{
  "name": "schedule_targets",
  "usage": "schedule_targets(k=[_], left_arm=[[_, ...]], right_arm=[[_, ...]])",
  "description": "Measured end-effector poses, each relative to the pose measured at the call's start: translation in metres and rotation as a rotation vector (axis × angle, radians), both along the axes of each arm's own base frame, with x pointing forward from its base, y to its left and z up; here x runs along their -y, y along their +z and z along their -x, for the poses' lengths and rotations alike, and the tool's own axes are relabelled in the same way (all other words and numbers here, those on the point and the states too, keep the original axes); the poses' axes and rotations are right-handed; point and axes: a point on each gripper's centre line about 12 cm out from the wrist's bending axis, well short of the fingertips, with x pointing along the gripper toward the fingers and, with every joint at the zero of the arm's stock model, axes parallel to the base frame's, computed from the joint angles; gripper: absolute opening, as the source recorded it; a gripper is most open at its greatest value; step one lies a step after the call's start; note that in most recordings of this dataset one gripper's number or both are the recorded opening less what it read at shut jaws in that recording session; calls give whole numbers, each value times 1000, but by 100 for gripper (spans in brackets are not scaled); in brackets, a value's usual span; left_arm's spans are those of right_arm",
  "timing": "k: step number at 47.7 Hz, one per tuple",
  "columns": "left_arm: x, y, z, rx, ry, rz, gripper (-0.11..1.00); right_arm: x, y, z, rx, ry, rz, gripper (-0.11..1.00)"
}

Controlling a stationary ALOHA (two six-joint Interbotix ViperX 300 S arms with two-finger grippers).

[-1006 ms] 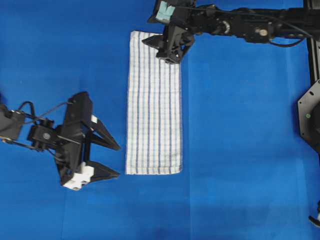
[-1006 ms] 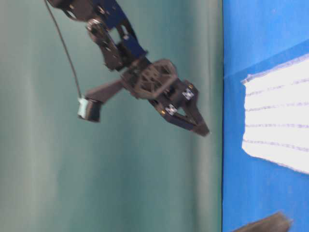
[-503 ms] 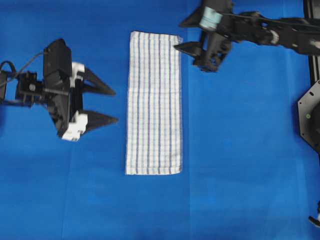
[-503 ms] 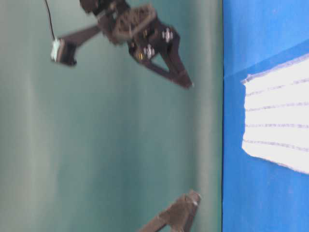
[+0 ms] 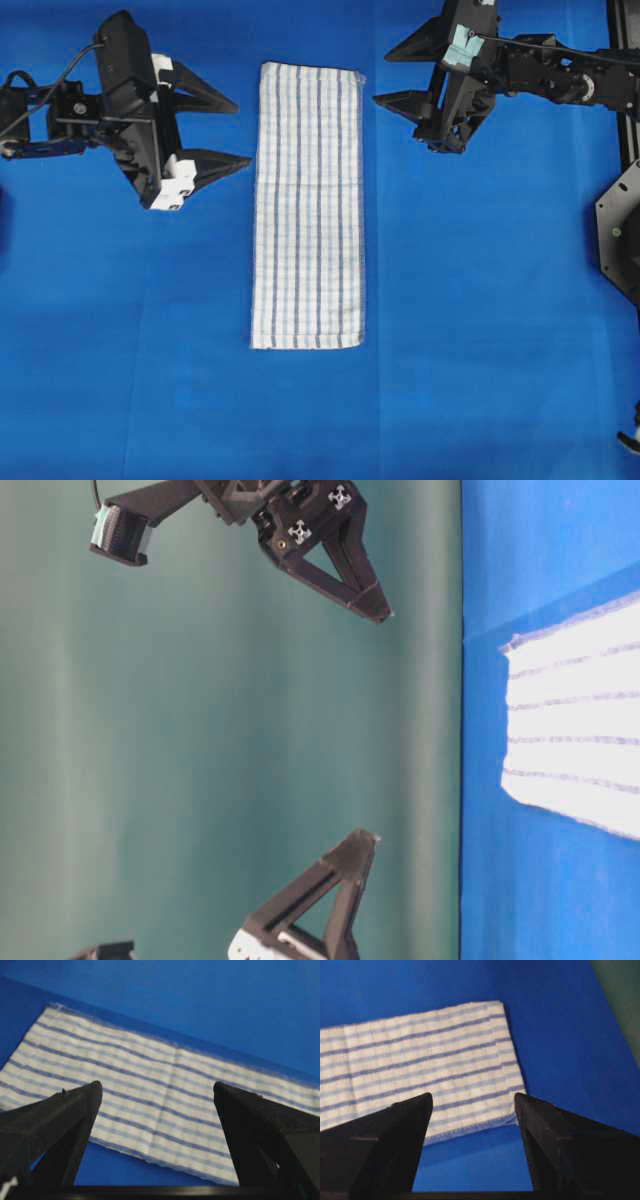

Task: Fold the blue towel.
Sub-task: 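Grasp the top corners of the vertical strip with both grippers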

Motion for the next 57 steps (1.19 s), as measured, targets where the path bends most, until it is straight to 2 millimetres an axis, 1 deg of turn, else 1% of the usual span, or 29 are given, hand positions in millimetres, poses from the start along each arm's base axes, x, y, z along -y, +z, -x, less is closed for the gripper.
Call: schedule_targets(k=[5, 11, 22, 30, 35, 42, 57], left_arm=[[-14, -6, -6, -25, 24, -19, 88], [-40, -16, -12, -59, 72, -50, 87], [-90, -43, -23, -131, 156, -83, 88], [-113, -63, -27, -147, 198, -88, 88], [-123, -77, -28, -150, 220, -87, 88], [-129, -100, -30, -166, 231, -82, 88], [-136, -125, -38, -185, 237, -75, 87]], right_arm=[[4, -7, -5, -13, -9, 0, 93], [13, -19, -13, -35, -32, 1, 93], [35, -52, -28, -91, -85, -2, 93], [47, -76, -29, -131, -124, -13, 93], [52, -87, -30, -144, -145, -15, 93], [55, -99, -32, -160, -164, -19, 93], [58, -117, -36, -182, -188, -46, 93]])
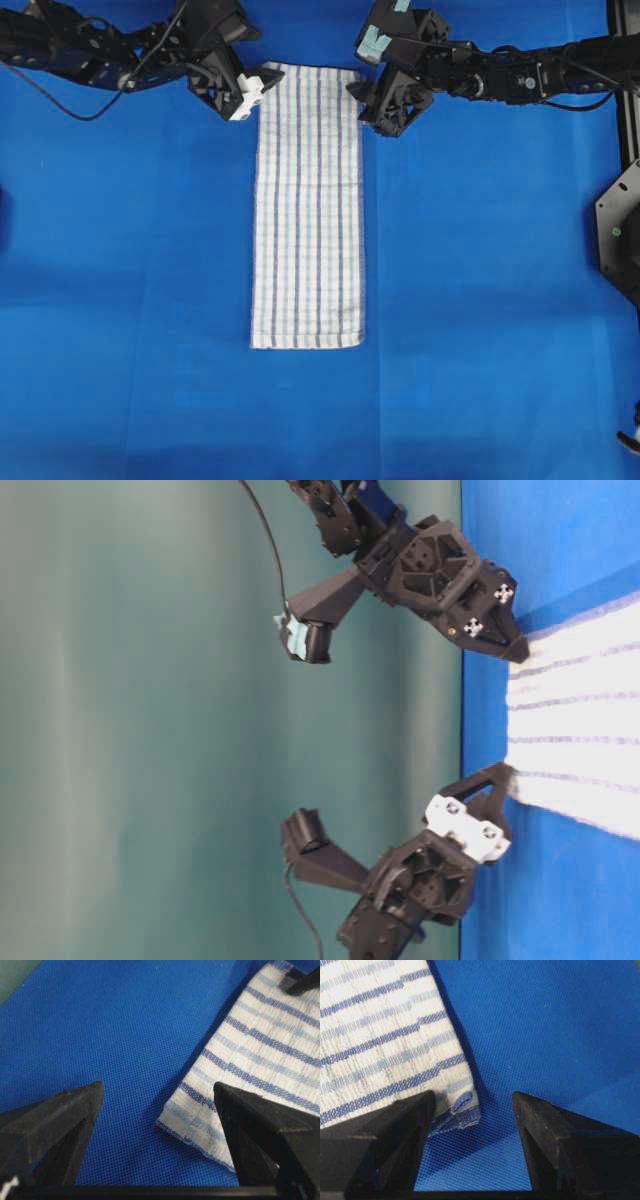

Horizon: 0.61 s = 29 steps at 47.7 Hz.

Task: Fold the blue towel.
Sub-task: 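Grasp the top corners of the vertical strip with both grippers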

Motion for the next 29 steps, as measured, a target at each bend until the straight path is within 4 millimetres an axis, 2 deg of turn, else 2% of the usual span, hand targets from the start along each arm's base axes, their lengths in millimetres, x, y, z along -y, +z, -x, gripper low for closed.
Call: schedule_targets(k=[7, 13, 18, 25, 27, 29], left_arm=[[0, -7, 0, -10, 5, 14, 85], [1, -8, 0, -14, 4, 16, 74], [2, -8, -3, -25, -4, 22, 51], [6, -7, -7, -37, -26, 18, 14], [8, -7, -8, -40, -32, 16, 7], [9, -7, -9, -43, -40, 11, 4]], right_arm=[[0, -4, -1, -6, -3, -8, 92], [0, -4, -2, -7, -1, -11, 87], [-2, -4, -3, -7, 4, -11, 70], [-6, -5, -5, -12, 16, -18, 31], [-7, -6, -5, -14, 21, -21, 29], [-7, -6, -5, -14, 20, -23, 29]])
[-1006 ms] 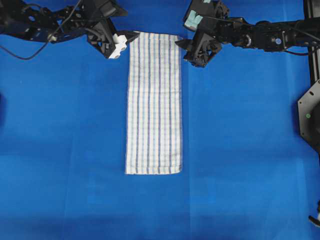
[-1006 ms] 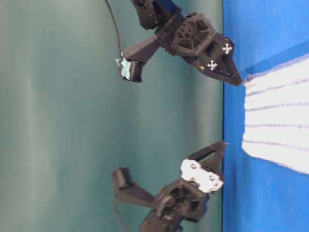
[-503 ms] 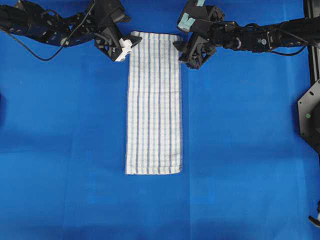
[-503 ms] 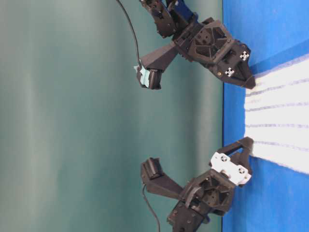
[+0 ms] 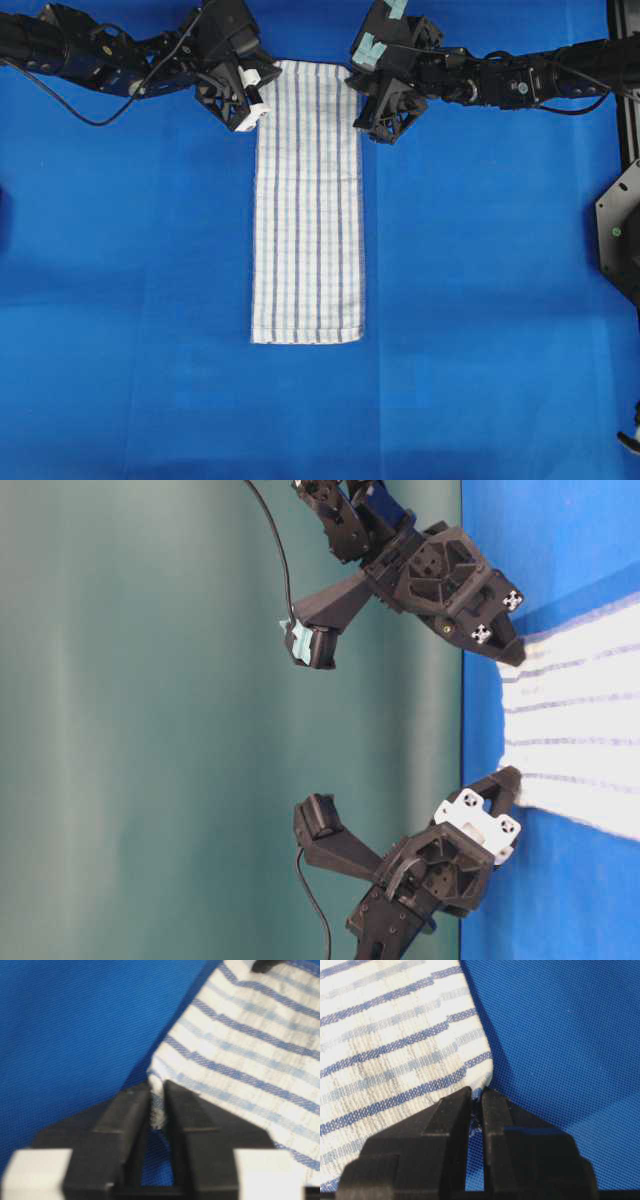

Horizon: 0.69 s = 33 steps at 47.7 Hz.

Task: Fold the blue towel.
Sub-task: 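Grasp the top corners of the vertical strip with both grippers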

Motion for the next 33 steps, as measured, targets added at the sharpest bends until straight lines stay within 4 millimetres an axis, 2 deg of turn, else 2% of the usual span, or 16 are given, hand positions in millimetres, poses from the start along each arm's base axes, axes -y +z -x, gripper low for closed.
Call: schedule_targets(k=[17, 23, 33], left_arm=[[1, 2, -1, -11, -17, -13, 4], [1, 12, -2, 5, -18, -24, 4], [3, 38, 2, 47, -20, -45, 4]], right_arm=[[-1, 2, -3, 4, 9, -3, 29], [0, 8, -5, 16, 12, 3, 29], [-1, 31, -6, 62, 19, 18, 29]])
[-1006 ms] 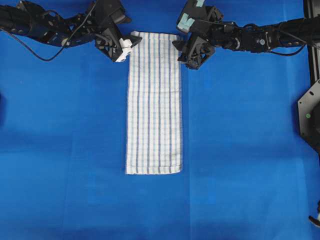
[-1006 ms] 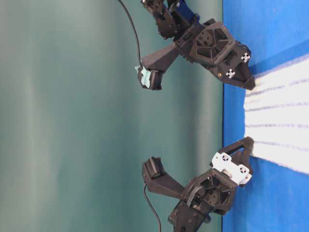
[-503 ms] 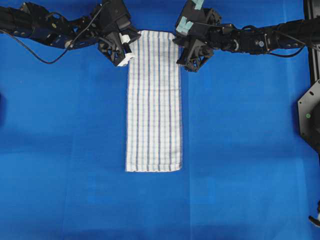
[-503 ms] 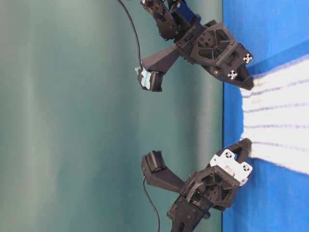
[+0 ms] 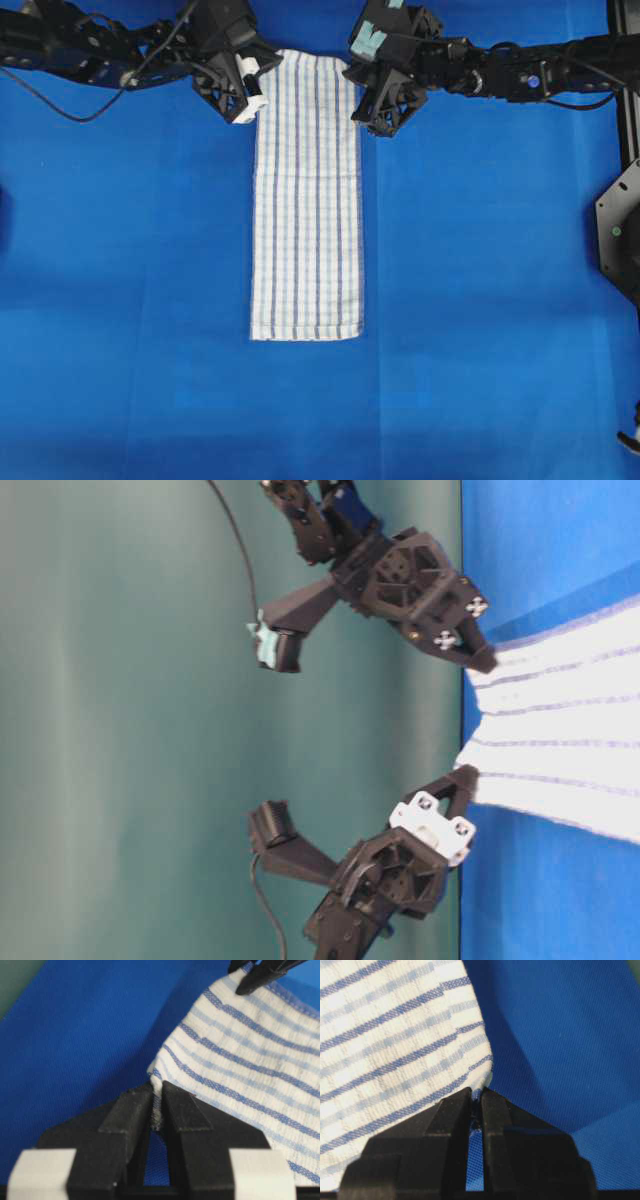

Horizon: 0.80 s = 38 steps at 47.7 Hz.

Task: Fold the blue towel.
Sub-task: 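Grasp the top corners of the vertical strip with both grippers, then fold the top end down onto the bottom half with both grippers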

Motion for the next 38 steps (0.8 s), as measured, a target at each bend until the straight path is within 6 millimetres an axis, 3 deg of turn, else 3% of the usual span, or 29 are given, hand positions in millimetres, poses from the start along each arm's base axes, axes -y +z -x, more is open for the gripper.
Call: schedule_targets(k=[16, 24, 38], left_arm=[[23, 2, 6, -9, -44, 6, 4], [52, 14, 7, 11, -109, 1, 4], [121, 31, 8, 71, -262, 16, 4]], right_arm=[[-16, 4, -2, 4, 36, -9, 29], [-49, 16, 0, 29, 94, -17, 29], [-112, 26, 12, 70, 169, -72, 29]])
